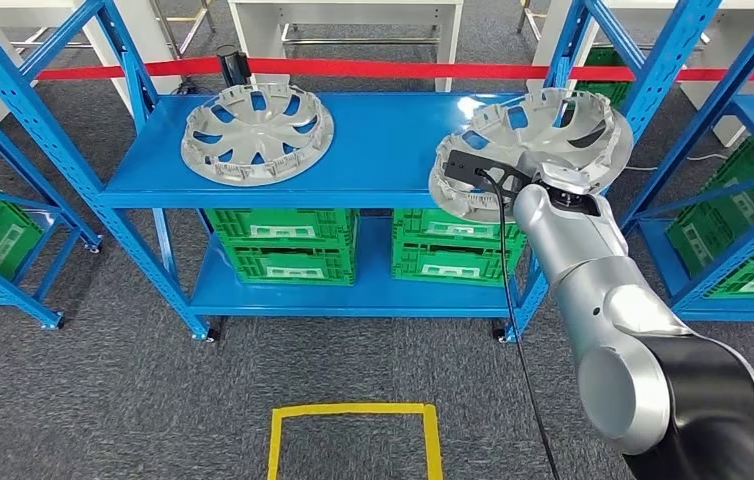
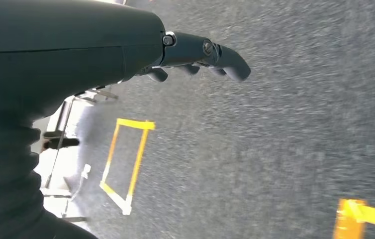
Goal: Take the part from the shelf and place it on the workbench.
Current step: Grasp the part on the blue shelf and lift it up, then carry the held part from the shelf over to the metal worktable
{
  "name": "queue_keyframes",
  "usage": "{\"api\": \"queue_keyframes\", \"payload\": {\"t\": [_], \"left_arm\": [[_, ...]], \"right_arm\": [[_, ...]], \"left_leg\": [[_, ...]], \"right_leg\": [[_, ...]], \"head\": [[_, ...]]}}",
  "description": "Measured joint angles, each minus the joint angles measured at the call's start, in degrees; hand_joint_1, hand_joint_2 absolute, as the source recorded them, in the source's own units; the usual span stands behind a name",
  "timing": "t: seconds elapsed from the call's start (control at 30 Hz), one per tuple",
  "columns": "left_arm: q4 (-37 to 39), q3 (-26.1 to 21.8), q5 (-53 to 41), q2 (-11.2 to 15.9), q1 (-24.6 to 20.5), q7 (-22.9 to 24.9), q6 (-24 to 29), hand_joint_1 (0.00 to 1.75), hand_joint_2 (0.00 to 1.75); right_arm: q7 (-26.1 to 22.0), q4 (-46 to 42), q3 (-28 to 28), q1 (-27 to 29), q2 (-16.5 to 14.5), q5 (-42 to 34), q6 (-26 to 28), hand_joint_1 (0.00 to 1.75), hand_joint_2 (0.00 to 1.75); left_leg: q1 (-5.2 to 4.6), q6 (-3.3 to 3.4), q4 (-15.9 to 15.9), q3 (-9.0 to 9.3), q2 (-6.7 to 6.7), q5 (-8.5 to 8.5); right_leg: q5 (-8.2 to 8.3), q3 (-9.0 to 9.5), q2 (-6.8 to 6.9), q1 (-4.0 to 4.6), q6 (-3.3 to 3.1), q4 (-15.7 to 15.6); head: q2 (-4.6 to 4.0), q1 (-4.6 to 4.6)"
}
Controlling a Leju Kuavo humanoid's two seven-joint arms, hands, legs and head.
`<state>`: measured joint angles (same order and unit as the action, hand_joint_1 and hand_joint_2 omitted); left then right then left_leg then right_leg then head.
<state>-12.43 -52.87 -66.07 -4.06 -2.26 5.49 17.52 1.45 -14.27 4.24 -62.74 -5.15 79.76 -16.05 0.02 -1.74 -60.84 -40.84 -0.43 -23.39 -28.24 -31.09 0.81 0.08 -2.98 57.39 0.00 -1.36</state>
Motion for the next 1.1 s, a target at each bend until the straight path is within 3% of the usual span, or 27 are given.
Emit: {"api": "queue_keyframes", "payload": {"t": [0.07, 0.1, 0.13, 0.17, 0.23, 0.3, 0.37, 0.43, 0.5, 0.6, 0.63, 0.67, 0.7, 0.77, 0.83, 0.93, 0.97, 1.03, 1.1], "left_arm": [[0.0, 0.0, -0.2, 0.0, 0.0, -0.1, 0.0, 0.00, 1.75], [0.0, 0.0, -0.2, 0.1, 0.0, -0.1, 0.0, 0.00, 1.75], [0.0, 0.0, -0.3, 0.2, 0.0, -0.1, 0.0, 0.00, 1.75], [0.0, 0.0, -0.4, 0.2, 0.0, -0.1, -0.1, 0.00, 1.75], [0.0, 0.0, -0.5, 0.2, 0.0, -0.1, -0.1, 0.00, 1.75], [0.0, 0.0, -0.6, 0.3, -0.1, -0.1, -0.3, 0.00, 1.75], [0.0, 0.0, -0.7, 0.3, -0.2, -0.1, -0.4, 0.00, 1.75], [0.0, 0.0, -0.7, 0.3, -0.1, -0.2, -0.6, 0.00, 1.75], [0.0, 0.0, -0.6, 0.3, -0.1, -0.4, -0.7, 0.00, 1.75], [0.0, -0.1, -0.6, 0.3, -0.1, -0.9, -1.0, 0.00, 1.75], [0.0, -0.1, -0.6, 0.3, -0.1, -1.1, -1.1, 0.00, 1.75], [0.0, -0.1, -0.6, 0.3, -0.1, -1.2, -1.2, 0.00, 1.75], [0.0, -0.2, -0.6, 0.3, -0.1, -1.3, -1.3, 0.00, 1.75], [0.0, -0.2, -0.6, 0.3, -0.1, -1.7, -1.6, 0.00, 1.75], [0.0, -0.3, -0.7, 0.3, -0.2, -1.9, -1.7, 0.00, 1.75], [0.0, -0.3, -0.8, 0.3, -0.2, -2.1, -1.9, 0.00, 1.75], [0.0, -0.3, -0.9, 0.3, -0.2, -2.2, -1.9, 0.00, 1.75], [0.0, -0.3, -1.0, 0.4, -0.1, -2.4, -2.1, 0.00, 1.75], [0.0, -0.4, -1.1, 0.5, -0.1, -2.7, -2.3, 0.00, 1.75]], "right_arm": [[0.1, 0.0, 0.0, 0.1, 0.0, 0.1, 0.0, 1.75, 1.75], [0.1, 0.0, 0.0, 0.2, 0.0, 0.2, 0.0, 1.75, 1.75], [0.1, 0.0, 0.0, 0.3, 0.0, 0.2, 0.0, 1.75, 1.75], [0.2, 0.0, 0.0, 0.4, 0.0, 0.3, 0.0, 1.75, 1.75], [0.2, 0.0, 0.0, 0.7, 0.1, 0.4, 0.0, 1.75, 1.75], [0.2, 0.0, 0.0, 0.6, 0.2, 0.7, 0.0, 1.75, 1.75], [0.2, -0.1, 0.0, 0.4, 0.3, 1.0, 0.0, 1.75, 1.75], [0.1, -0.1, 0.0, 0.4, 0.4, 1.3, 0.0, 1.75, 1.75], [0.0, -0.1, 0.0, 0.2, 0.5, 1.5, -0.1, 1.75, 1.75], [-0.3, -0.1, 0.1, -0.3, 0.5, 1.9, -0.1, 1.75, 1.75], [-0.4, -0.1, 0.1, -0.4, 0.5, 2.0, -0.1, 1.75, 1.75], [-0.4, -0.1, 0.1, -0.4, 0.5, 2.0, -0.2, 1.75, 1.75], [-0.5, -0.1, 0.1, -0.5, 0.5, 2.1, -0.2, 1.75, 1.75], [-0.6, -0.1, 0.2, -1.1, 0.3, 2.3, -0.4, 1.75, 1.75], [-0.4, -0.3, 0.3, -1.8, 0.0, 2.6, -0.7, 1.75, 1.75], [0.1, -0.3, 0.5, -2.6, -0.2, 2.7, -1.1, 1.75, 1.75], [0.3, -0.3, 0.6, -2.8, -0.3, 2.7, -1.1, 1.75, 1.75], [0.6, -0.4, 0.6, -3.5, -0.5, 2.8, -1.0, 1.75, 1.75], [0.6, -0.4, 0.6, -4.2, -0.6, 3.0, -0.9, 1.75, 1.75]], "left_leg": [[0.35, -0.60, -6.4, -1.72, 0.08, -5.47], [0.54, -0.94, -10.0, -2.39, 0.11, -7.22], [0.74, -1.26, -12.5, -2.47, 0.14, -7.68], [0.95, -1.55, -13.3, -1.68, 0.16, -6.99], [1.43, -2.11, -8.7, 2.82, 0.15, -4.57], [1.49, -2.18, -1.7, 8.05, -0.06, -4.94], [1.20, -1.27, 1.3, 9.74, -0.14, -6.24], [1.19, 0.14, 1.4, 9.19, 0.18, -5.78], [1.27, 1.29, 1.6, 8.48, 0.52, -4.77], [1.10, 2.01, 1.5, 6.67, 0.70, -3.23], [1.01, 2.06, 1.5, 6.07, 0.71, -2.77], [0.95, 2.04, 1.5, 5.53, 0.69, -2.34], [0.92, 1.94, 1.4, 5.05, 0.68, -1.94], [0.84, 1.57, 1.3, 4.28, 0.66, -1.17], [0.72, 0.94, 1.2, 3.75, 0.72, -0.45], [0.70, -0.15, 1.6, 3.19, 0.76, 0.65], [0.73, -0.44, 1.3, 2.79, 0.72, 0.31], [0.80, -0.94, -2.6, 1.07, 0.61, -3.31], [0.80, -1.31, -10.2, -1.02, 0.56, -8.67]], "right_leg": [[1.32, -1.32, 0.14, -0.22, -0.20, -0.1], [1.89, -2.13, 0.19, -0.29, -0.11, -0.1], [2.43, -2.93, 0.26, -0.38, 0.04, 0.1], [2.94, -3.74, 0.30, -0.52, 0.25, 0.3], [3.75, -5.25, 0.34, -0.87, 0.85, 0.9], [4.32, -6.49, 0.26, -1.00, 1.61, 1.6], [4.95, -7.11, 0.15, -0.87, 2.40, 2.0], [5.50, -7.31, 0.03, -0.93, 3.16, 1.9], [3.27, -8.52, -0.13, -1.09, 3.72, 4.4], [-4.14, -12.44, -0.29, -1.06, 4.02, 15.7], [-5.43, -12.92, -0.33, -1.02, 3.99, 18.3], [-5.63, -12.24, -0.36, -0.98, 3.86, 18.7], [-4.87, -10.24, -0.37, -0.92, 3.65, 16.6], [-2.60, -4.22, -0.36, -0.69, 3.04, 8.0], [-1.23, -0.96, -0.42, -0.33, 2.58, 2.3], [0.01, -1.58, -0.41, -0.19, 1.81, 1.7], [0.58, -1.94, -0.33, -0.31, 1.40, 1.6], [1.93, -3.10, -0.19, -0.59, 0.65, 1.2], [3.15, -4.64, -0.22, -0.53, 0.35, 1.2]], "head": [[0.00, -0.07], [0.00, -0.09], [0.00, -0.09], [0.00, -0.10], [0.00, -0.10], [0.00, -0.14], [0.00, -0.14], [0.00, -0.11], [0.00, -0.02], [0.00, 0.08], [0.00, 0.08], [0.00, 0.08], [0.00, 0.08], [0.00, 0.07], [0.00, 0.05], [0.00, 0.06], [0.00, 0.06], [0.00, 0.03], [0.00, 0.01]]}}
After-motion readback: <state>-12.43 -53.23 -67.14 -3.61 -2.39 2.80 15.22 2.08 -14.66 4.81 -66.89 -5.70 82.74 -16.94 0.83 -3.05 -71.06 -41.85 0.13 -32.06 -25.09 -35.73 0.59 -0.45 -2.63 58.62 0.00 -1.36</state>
